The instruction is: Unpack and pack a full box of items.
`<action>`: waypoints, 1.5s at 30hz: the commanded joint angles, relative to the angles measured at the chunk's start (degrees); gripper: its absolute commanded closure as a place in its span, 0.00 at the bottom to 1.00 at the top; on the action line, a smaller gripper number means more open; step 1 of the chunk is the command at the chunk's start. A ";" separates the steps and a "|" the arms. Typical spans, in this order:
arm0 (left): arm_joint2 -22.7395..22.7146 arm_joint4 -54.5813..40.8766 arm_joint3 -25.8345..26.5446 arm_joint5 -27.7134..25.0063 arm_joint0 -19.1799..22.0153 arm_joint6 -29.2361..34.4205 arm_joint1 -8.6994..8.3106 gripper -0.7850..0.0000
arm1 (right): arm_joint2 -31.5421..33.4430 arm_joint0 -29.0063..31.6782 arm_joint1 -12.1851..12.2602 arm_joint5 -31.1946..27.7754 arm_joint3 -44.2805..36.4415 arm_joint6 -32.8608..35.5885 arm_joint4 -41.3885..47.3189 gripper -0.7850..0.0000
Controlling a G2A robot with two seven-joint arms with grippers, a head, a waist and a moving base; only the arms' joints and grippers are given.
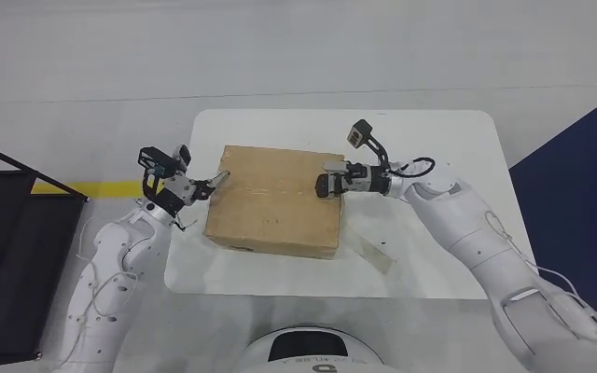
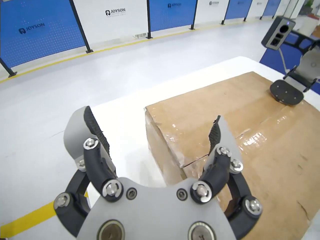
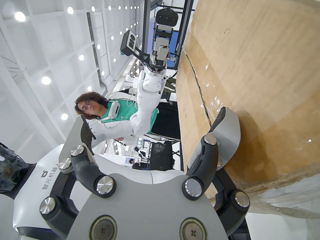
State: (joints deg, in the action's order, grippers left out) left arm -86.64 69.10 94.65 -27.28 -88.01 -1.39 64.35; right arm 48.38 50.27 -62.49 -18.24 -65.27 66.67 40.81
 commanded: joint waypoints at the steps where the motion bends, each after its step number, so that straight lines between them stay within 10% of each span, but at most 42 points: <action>1: 1.34 2.18 -0.42 1.34 0.36 -0.25 0.13 0.00 | 0.19 -0.02 -0.14 -0.28 0.54 0.22 0.23 0.00; 24: 4.06 4.72 -5.97 3.81 4.19 -1.49 0.49 0.00 | 8.75 2.63 1.73 -6.13 1.11 1.59 0.71 0.00; 32: 4.06 4.72 -5.97 3.81 4.19 -1.49 0.49 0.00 | 13.13 7.22 3.19 -12.77 -0.53 -13.37 -15.11 0.00; 45: 4.06 4.72 -5.97 3.81 4.19 -1.49 0.49 0.00 | 13.03 7.96 3.25 -12.22 -1.25 -13.68 -16.18 0.00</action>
State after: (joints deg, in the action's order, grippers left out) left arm -82.57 73.82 88.68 -23.48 -83.82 -2.88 64.84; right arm 61.70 57.87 -59.22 -31.03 -66.03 52.94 25.36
